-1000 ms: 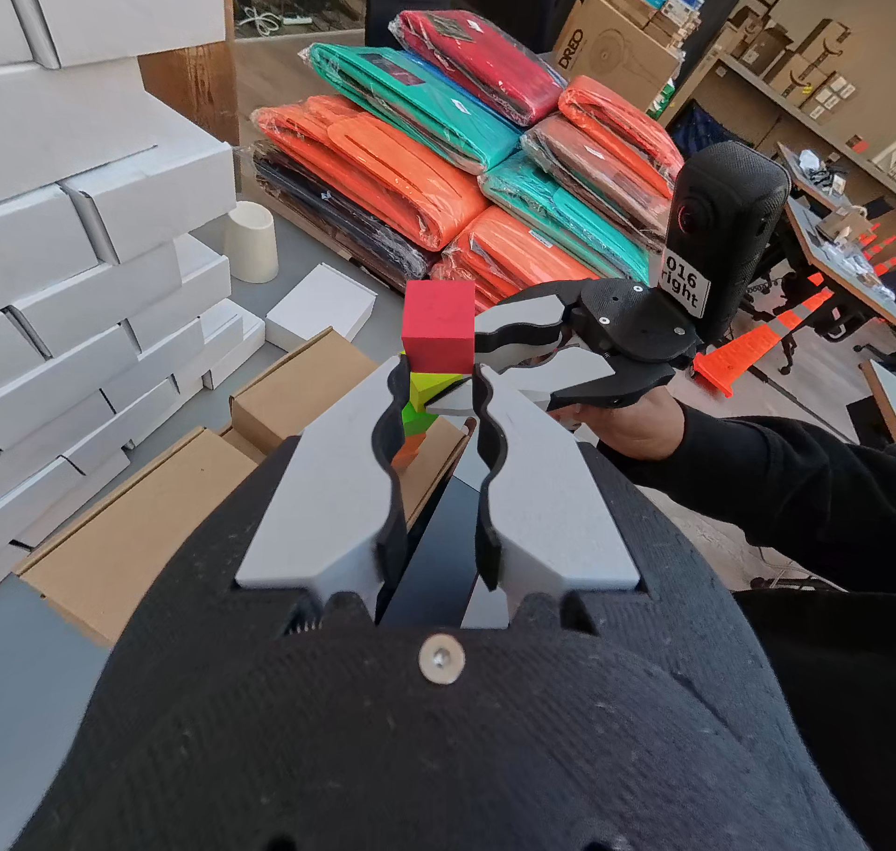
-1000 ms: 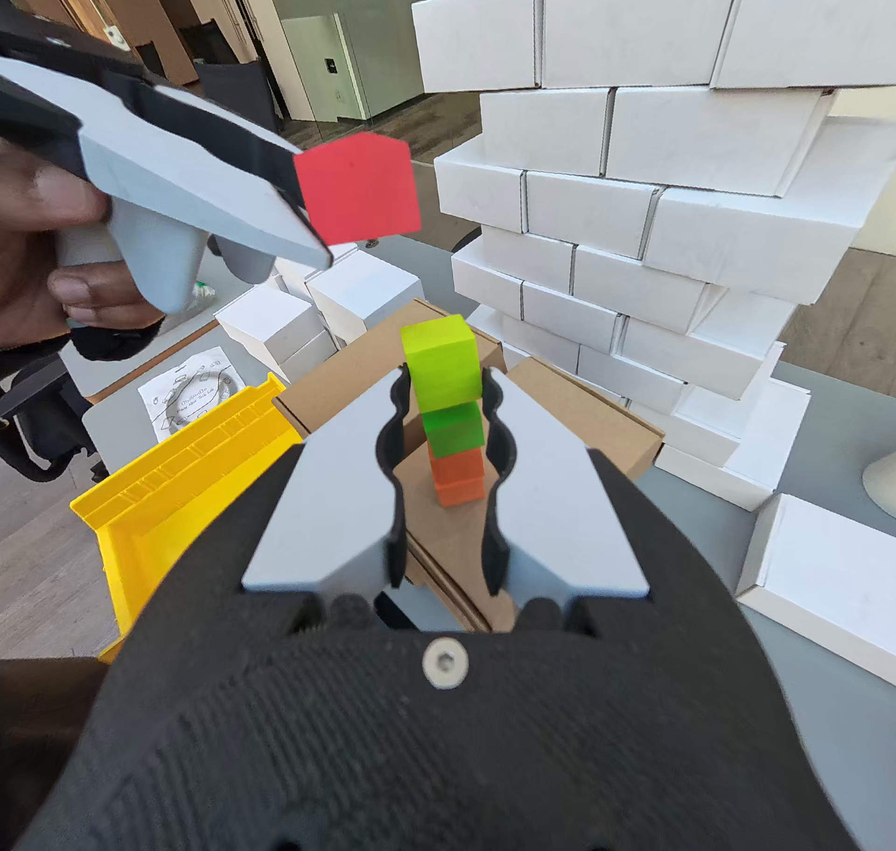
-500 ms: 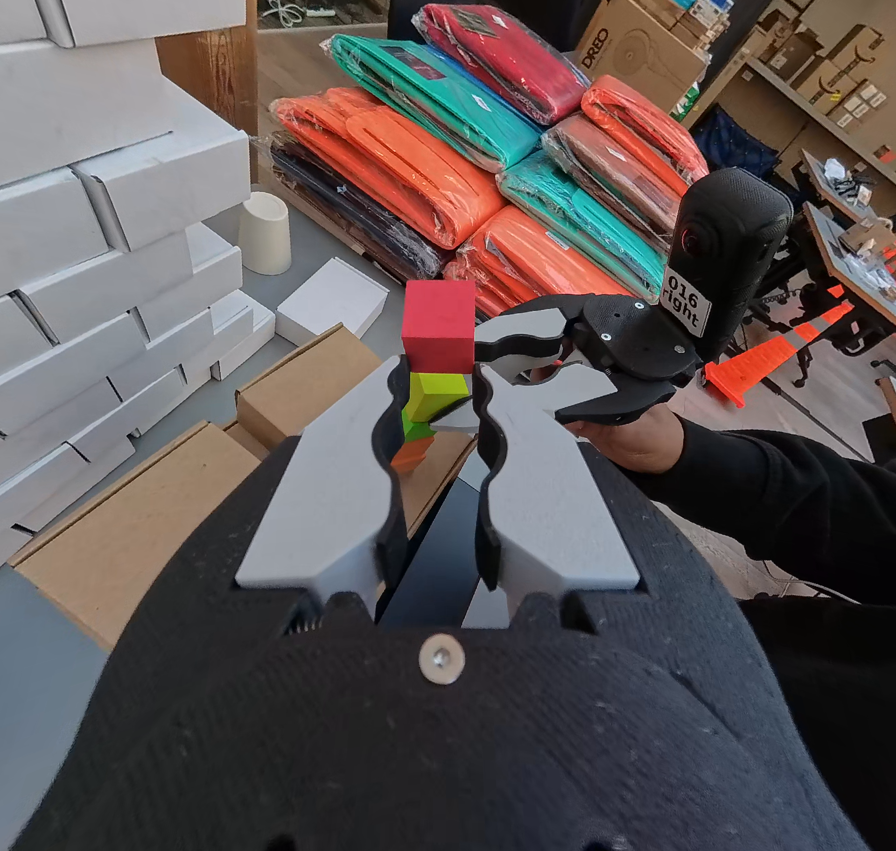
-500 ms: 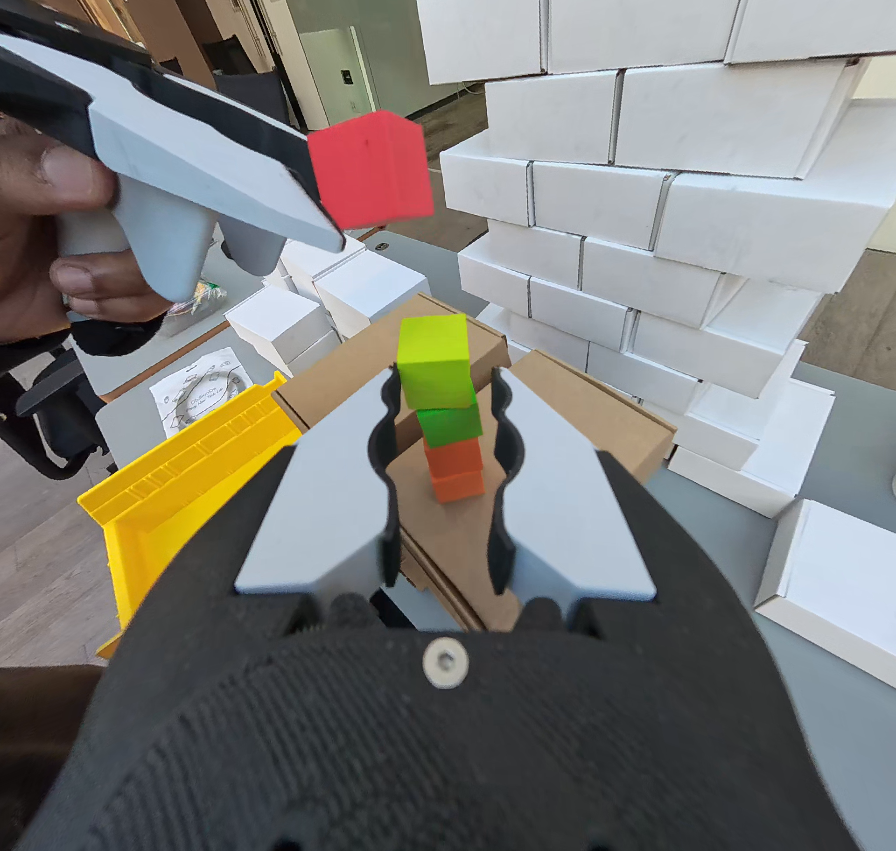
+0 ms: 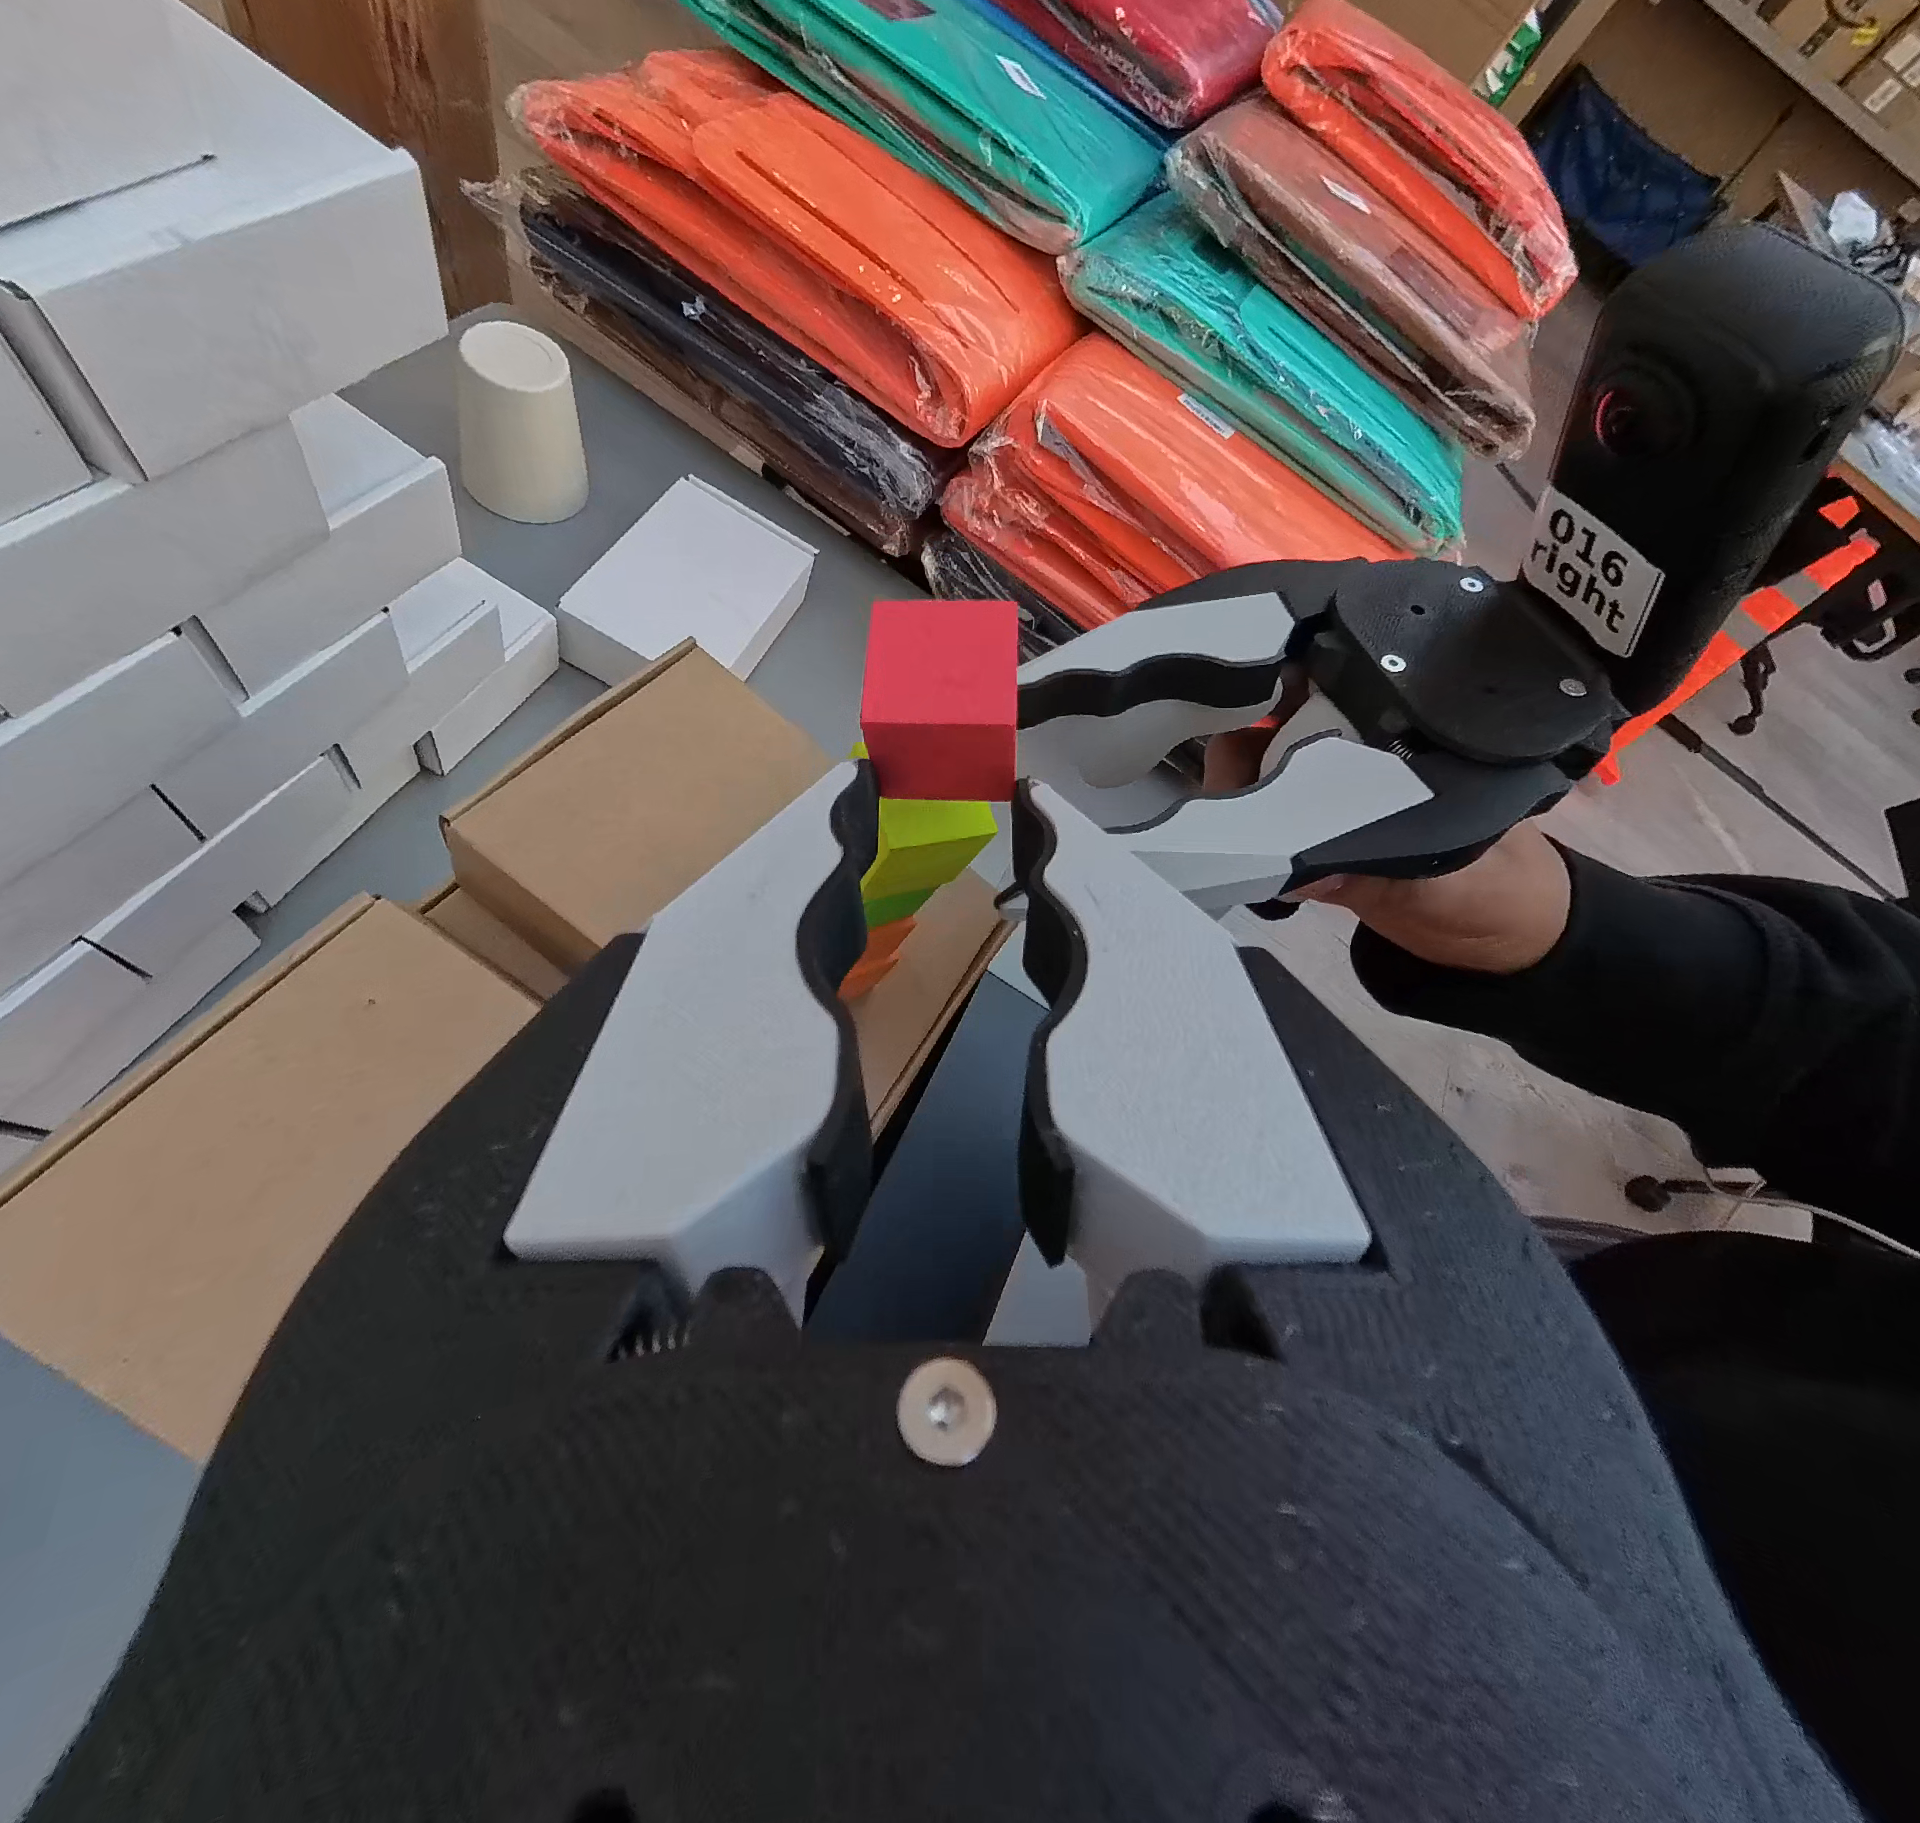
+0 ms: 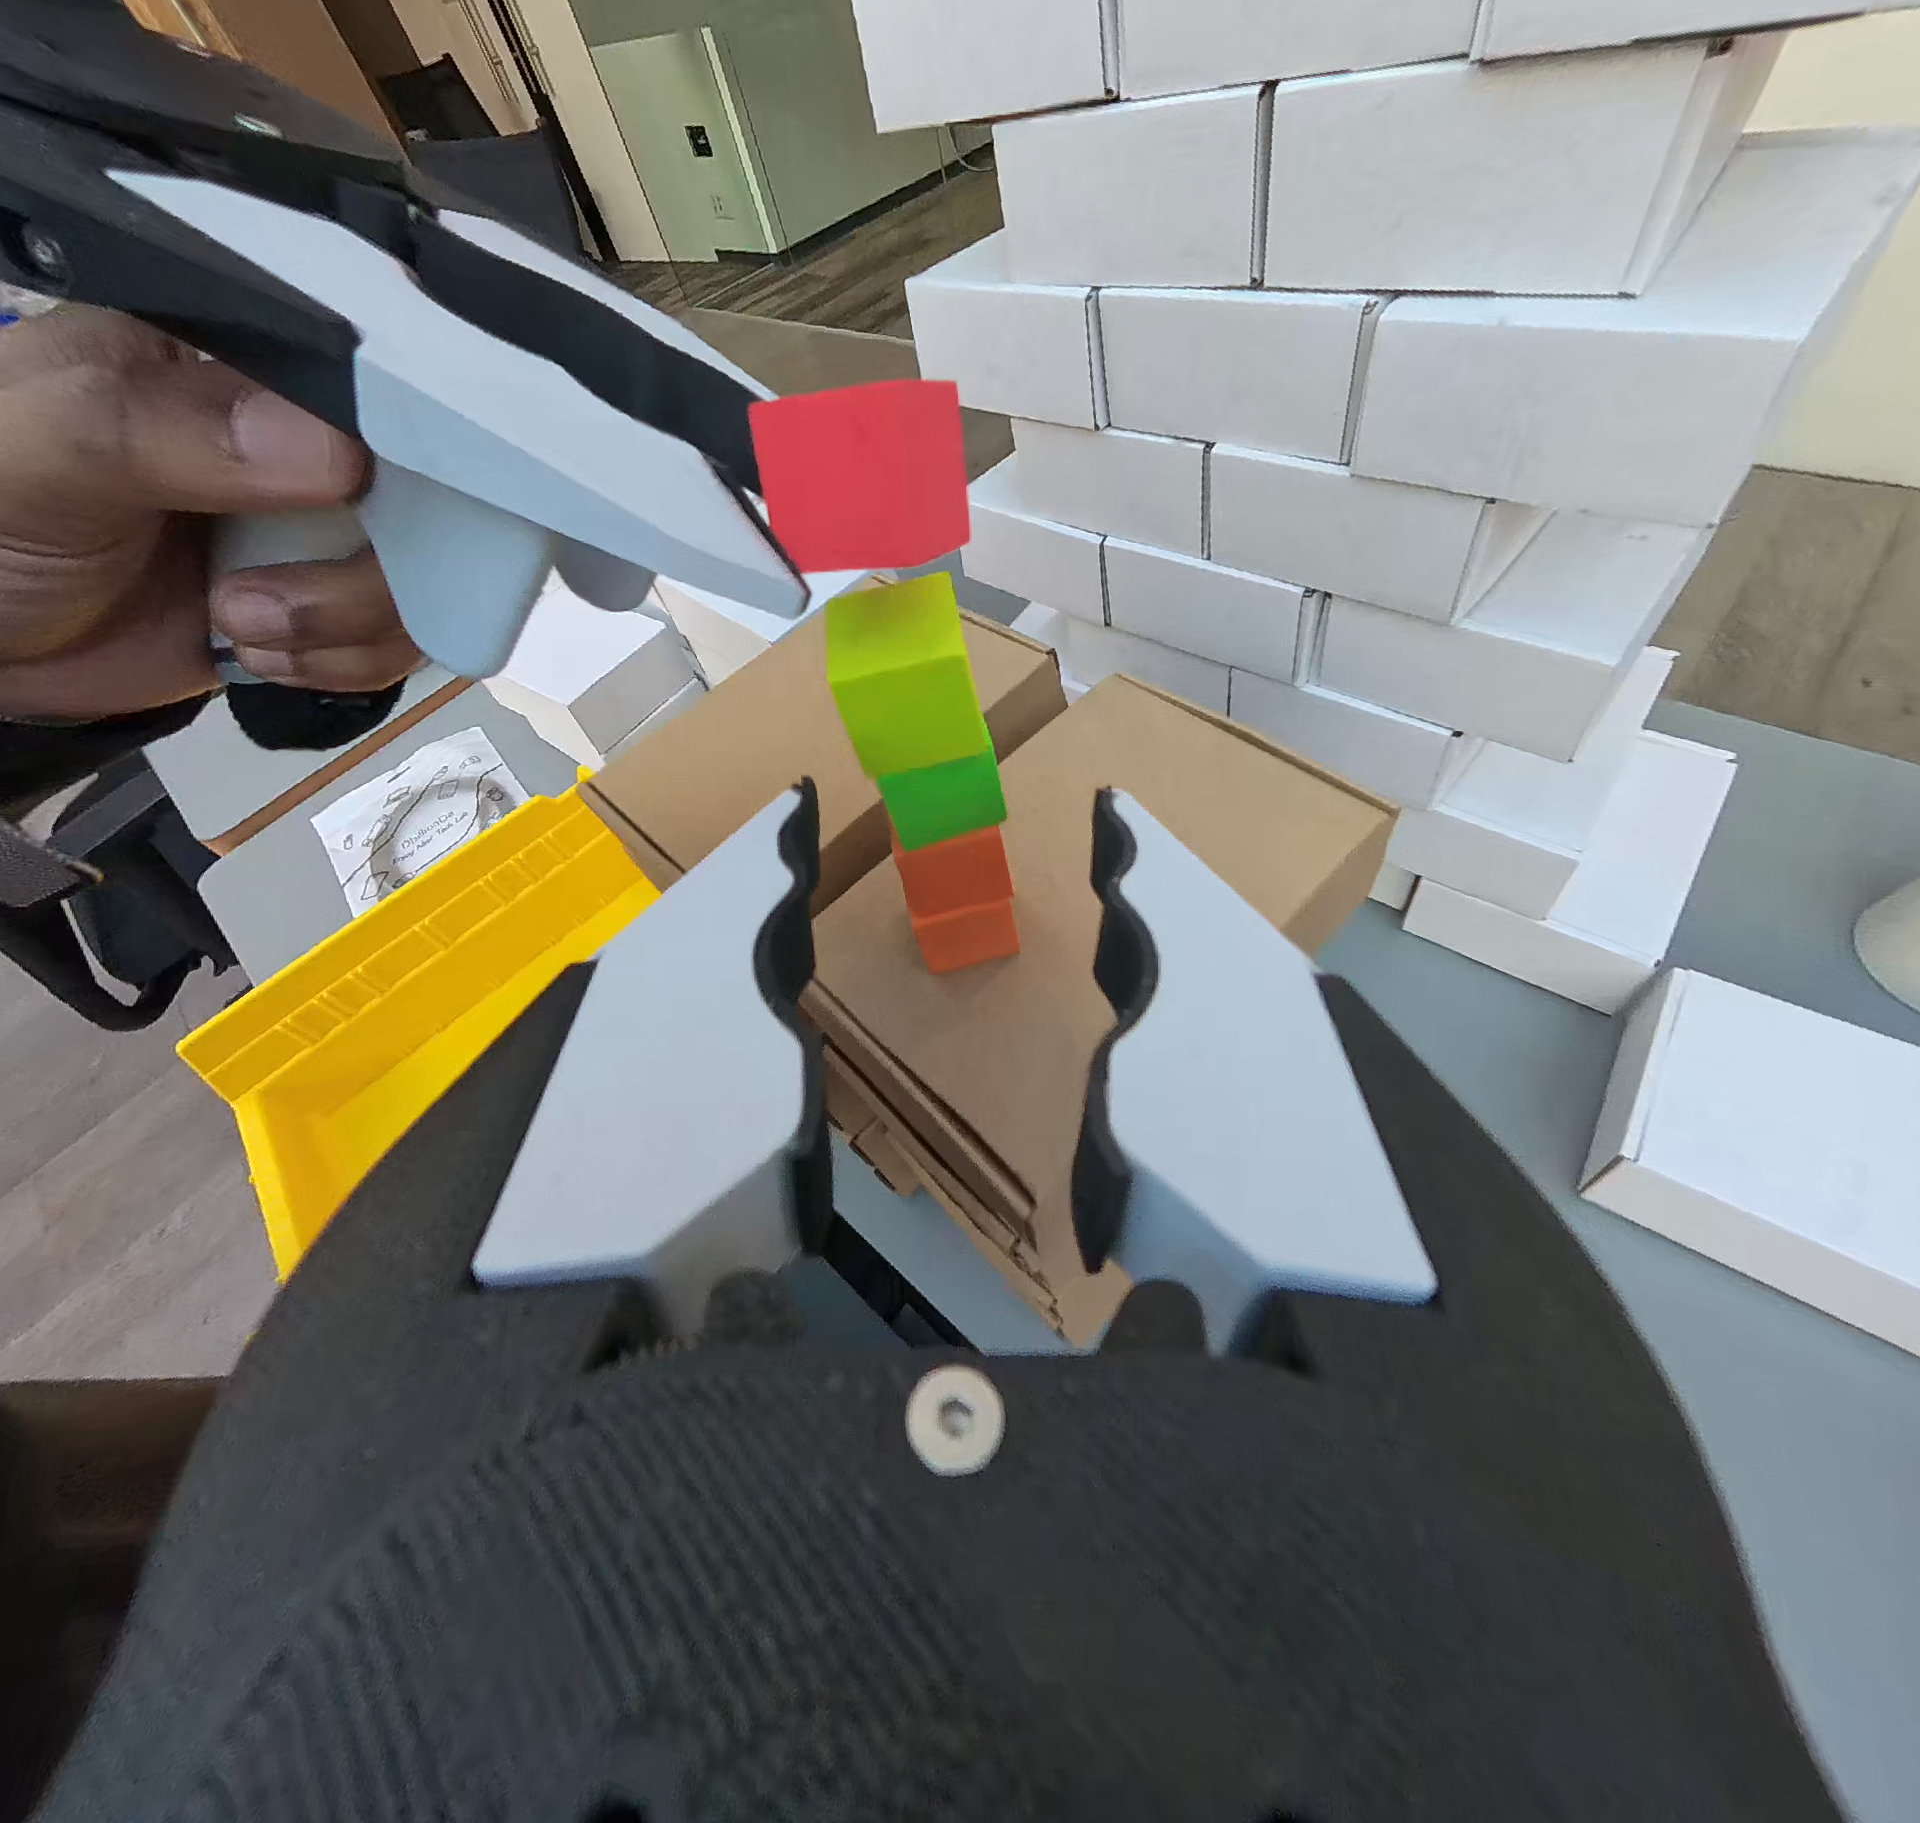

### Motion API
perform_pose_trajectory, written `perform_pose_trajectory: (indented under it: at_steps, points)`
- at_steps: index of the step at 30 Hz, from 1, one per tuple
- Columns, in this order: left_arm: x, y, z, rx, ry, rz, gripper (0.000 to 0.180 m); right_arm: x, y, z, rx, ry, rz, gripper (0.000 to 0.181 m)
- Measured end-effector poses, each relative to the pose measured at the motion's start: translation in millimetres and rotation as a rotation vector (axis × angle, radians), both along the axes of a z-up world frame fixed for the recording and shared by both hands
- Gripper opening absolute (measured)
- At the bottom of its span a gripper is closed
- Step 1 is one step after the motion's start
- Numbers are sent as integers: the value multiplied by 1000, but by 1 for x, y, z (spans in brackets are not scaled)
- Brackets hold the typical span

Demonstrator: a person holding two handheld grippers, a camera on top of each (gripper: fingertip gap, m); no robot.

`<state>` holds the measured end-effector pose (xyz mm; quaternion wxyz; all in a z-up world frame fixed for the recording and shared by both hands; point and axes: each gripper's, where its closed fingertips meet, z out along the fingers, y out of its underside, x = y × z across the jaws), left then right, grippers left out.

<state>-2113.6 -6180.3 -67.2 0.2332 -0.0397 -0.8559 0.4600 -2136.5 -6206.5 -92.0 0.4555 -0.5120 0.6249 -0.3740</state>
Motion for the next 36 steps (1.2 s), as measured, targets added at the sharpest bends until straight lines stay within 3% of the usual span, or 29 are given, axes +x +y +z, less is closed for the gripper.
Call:
perform_pose_trajectory:
  at_steps: [15,21,23,27,33,36]
  points:
    - [5,12,-4,10,-60,-3,30,-29,-8,-3,47,4,-80,52]
    - [71,60,-4,-33,-121,221,31,-46,-1,-15,58,53,-102,51]
    - [109,93,-29,11,-124,356,31,-56,3,-24,80,73,-120,51]
    - [156,170,-129,213,-140,544,33,-71,15,-43,149,116,-153,51]
    - [126,191,-255,416,66,524,38,-72,25,-40,181,135,-172,51]
    - [127,186,-299,491,-49,503,38,-64,29,-26,144,141,-157,51]
